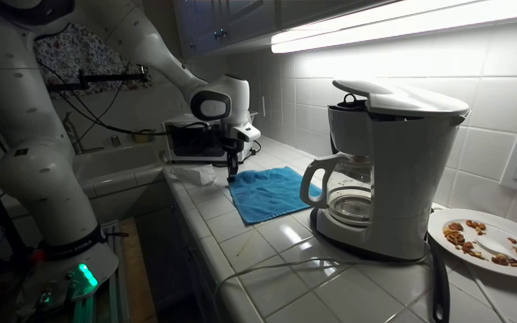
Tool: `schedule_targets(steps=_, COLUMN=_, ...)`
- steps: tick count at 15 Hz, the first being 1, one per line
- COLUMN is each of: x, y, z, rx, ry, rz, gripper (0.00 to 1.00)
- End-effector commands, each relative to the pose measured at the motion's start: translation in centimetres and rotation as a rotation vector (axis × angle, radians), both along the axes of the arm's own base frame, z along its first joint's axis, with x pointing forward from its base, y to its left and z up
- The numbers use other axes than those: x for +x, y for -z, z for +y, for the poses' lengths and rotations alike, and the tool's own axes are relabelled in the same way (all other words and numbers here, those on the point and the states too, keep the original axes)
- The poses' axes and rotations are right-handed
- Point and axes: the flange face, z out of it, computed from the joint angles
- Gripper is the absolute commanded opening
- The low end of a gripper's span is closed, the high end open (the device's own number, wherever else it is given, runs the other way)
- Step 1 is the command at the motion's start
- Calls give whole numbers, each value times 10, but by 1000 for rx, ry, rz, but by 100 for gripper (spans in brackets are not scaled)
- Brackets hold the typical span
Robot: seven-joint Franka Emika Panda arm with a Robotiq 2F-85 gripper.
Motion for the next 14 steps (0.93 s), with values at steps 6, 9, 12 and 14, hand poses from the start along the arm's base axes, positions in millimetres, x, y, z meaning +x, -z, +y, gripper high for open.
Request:
schedule_targets(steps=6, x=-5, y=-39, z=-57, rx=-107, ry=58, rz=-119, gripper=4)
schedule_targets(steps=9, x=-5, y=-45, z=-80, rx=-154, ry=86, rz=-148, gripper=4)
schedule_targets(steps=12, x=-4, y=-48, z=-102, rx=-213, ry=117, rz=-171, gripper=4)
schedule_targets(steps=14, x=-3, y=-49, z=-115, rx=-251, ry=137, rz=-180, gripper=4)
